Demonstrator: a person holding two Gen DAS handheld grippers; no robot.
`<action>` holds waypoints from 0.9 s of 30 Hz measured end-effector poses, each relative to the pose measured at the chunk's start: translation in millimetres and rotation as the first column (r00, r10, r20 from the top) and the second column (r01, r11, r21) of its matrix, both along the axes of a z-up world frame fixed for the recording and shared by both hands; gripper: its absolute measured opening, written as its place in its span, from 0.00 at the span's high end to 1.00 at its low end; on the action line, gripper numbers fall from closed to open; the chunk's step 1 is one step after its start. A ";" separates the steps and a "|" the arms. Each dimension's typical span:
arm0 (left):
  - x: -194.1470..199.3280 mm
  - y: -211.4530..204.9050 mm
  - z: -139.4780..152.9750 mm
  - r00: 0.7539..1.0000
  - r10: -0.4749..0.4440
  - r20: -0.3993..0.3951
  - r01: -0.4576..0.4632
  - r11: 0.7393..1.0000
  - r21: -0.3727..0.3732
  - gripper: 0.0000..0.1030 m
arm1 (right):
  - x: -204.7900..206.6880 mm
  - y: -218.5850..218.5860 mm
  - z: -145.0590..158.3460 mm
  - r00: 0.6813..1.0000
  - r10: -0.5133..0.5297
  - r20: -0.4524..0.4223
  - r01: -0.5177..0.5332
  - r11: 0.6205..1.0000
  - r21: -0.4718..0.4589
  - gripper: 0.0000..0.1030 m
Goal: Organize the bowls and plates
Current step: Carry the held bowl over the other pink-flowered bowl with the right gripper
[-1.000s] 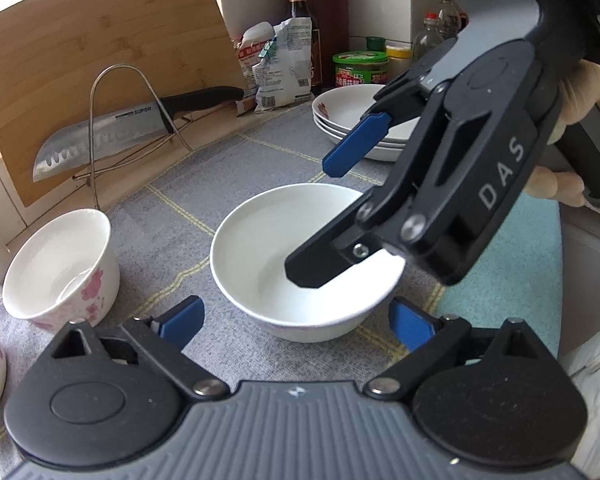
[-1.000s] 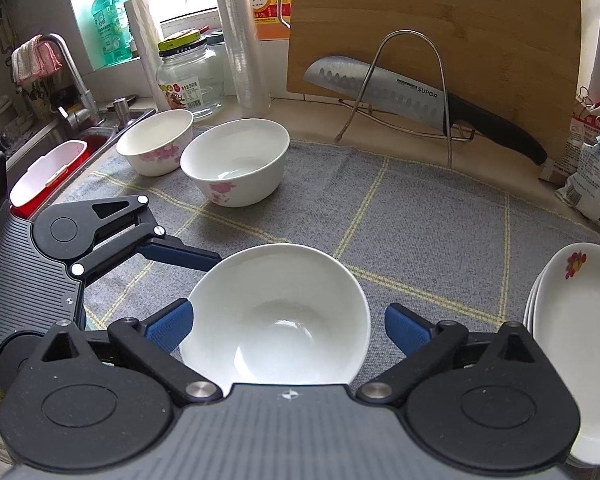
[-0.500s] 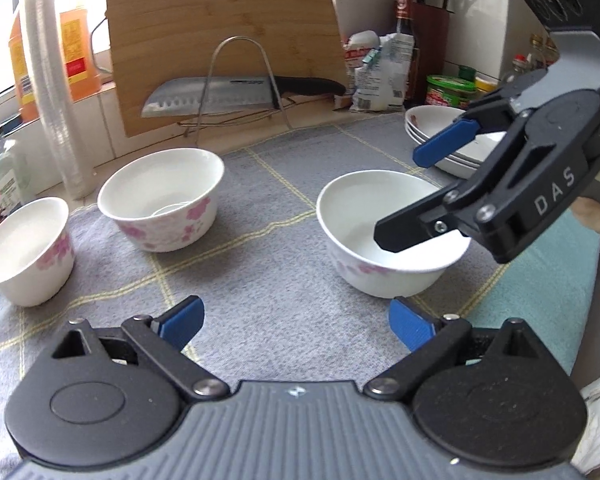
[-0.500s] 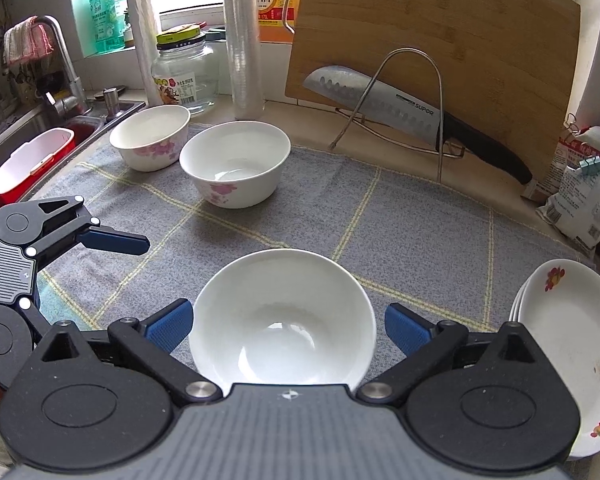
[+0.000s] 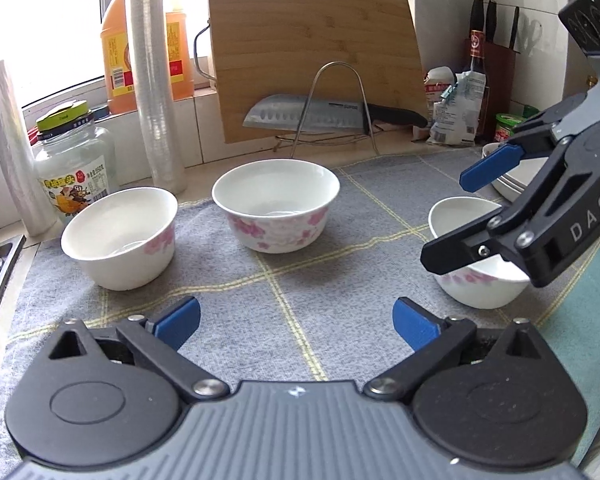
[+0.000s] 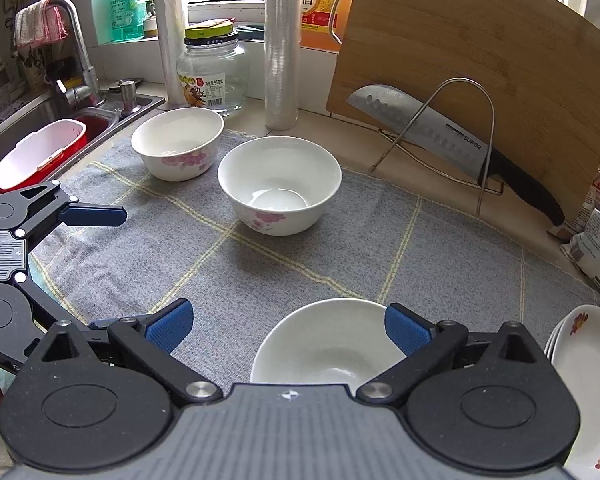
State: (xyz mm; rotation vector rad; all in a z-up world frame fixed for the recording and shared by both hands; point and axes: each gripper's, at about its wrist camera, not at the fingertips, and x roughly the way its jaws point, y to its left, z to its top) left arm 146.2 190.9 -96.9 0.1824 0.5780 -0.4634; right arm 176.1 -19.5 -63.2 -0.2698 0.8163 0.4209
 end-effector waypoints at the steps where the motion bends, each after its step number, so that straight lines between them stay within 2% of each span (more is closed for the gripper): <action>1: 2.5 1.1 -0.6 1.000 0.002 0.002 -0.002 1.000 0.002 0.01 | 1.9 2.5 0.5 1.000 -0.001 -0.003 0.001 1.000 0.002 0.00; 11: 28.3 6.0 -4.8 0.999 0.035 0.015 -0.035 0.999 0.017 0.01 | 25.5 17.1 3.6 1.000 -0.021 -0.006 0.021 1.000 -0.015 0.00; 17: 43.5 -3.5 -10.7 0.999 0.043 0.008 -0.043 0.999 0.022 0.01 | 46.2 19.2 6.0 1.000 -0.013 -0.008 0.013 1.000 -0.011 0.00; 21: 48.1 -11.9 -14.0 0.999 0.037 0.036 -0.039 0.998 0.046 0.01 | 59.0 21.6 8.0 1.000 0.004 0.000 -0.004 1.000 -0.009 0.00; 27: 58.2 -18.8 -11.0 0.998 0.044 0.046 -0.046 0.998 0.041 0.01 | 76.6 22.9 8.3 1.000 0.009 0.005 -0.009 1.000 0.013 0.00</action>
